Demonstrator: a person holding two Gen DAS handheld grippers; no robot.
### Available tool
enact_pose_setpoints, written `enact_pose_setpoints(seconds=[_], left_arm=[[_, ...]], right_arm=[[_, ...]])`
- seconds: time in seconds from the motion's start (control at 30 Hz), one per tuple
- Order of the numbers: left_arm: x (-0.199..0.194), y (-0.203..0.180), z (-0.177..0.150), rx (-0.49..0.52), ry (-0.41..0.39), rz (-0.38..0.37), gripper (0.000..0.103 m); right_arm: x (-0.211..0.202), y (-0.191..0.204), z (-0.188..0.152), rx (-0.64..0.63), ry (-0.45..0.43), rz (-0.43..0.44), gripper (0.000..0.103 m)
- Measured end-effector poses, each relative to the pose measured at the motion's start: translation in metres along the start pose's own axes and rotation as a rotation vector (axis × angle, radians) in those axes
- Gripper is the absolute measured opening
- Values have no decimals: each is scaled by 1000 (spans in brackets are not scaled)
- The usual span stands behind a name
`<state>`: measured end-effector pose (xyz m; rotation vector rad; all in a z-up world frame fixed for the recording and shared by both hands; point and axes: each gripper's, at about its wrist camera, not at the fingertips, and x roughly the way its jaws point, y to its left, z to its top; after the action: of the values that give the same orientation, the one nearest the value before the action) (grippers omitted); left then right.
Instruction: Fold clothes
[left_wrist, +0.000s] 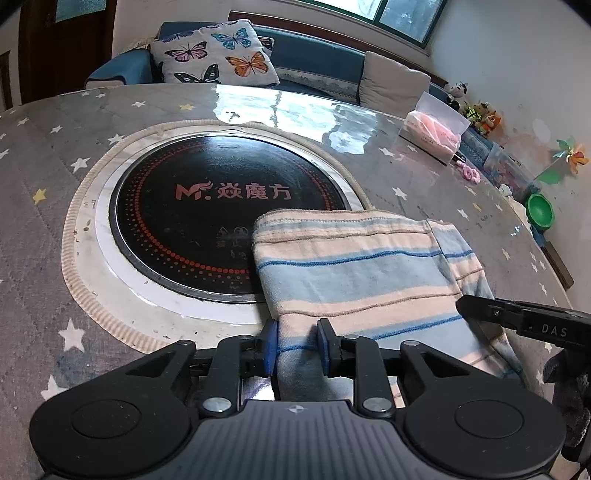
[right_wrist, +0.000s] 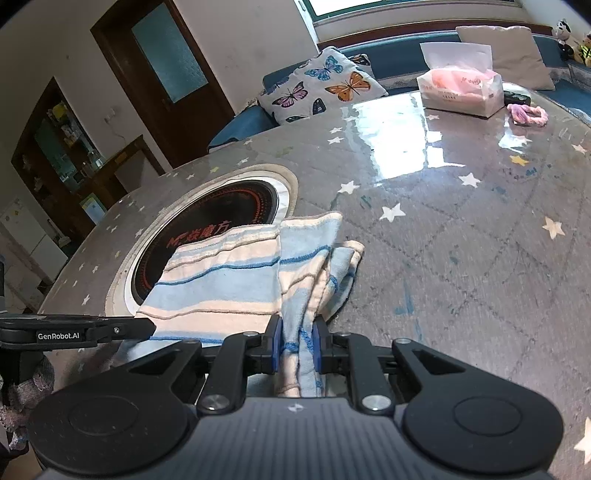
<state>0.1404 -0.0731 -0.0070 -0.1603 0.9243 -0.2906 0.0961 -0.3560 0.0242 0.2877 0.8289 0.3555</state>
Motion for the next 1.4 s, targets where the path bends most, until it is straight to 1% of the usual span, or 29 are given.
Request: enact_pose_setpoints(seconds=[0.1,0.17,0.27,0.5,0.63,0.8,0.93,1.2,1.27,1.4], left_arm=[[1,0,0,3,0,-7,23],[0,1,0,3,-7,-12,14],[-4,4,0,-11,-17,-19,10],[-26,18,-3,-53,-67,-31,9],[-46,40,-4,-86,-103,-13,9],[-76,75,-2,-127,-156,51,9],[-96,112,-2,-184,-189,112,9],[-132,185,-1,-288,-239,269,9],[-140,201,-1,-320,-248,305,9],[-150,224,0,-365,-258,369,9]], right_arm=[[1,1,0,-2,3,-4,15],[0,2,0,-3,2,-7,15],[-2,8,2,-24,-5,-20,14],[-3,32,19,-89,-11,-6,13],[8,57,32,-137,8,37,13],[36,95,46,-187,43,116,13],[64,136,58,-246,76,188,13],[127,218,78,-355,127,318,13],[146,243,81,-375,144,350,13],[175,275,83,-399,174,403,13]])
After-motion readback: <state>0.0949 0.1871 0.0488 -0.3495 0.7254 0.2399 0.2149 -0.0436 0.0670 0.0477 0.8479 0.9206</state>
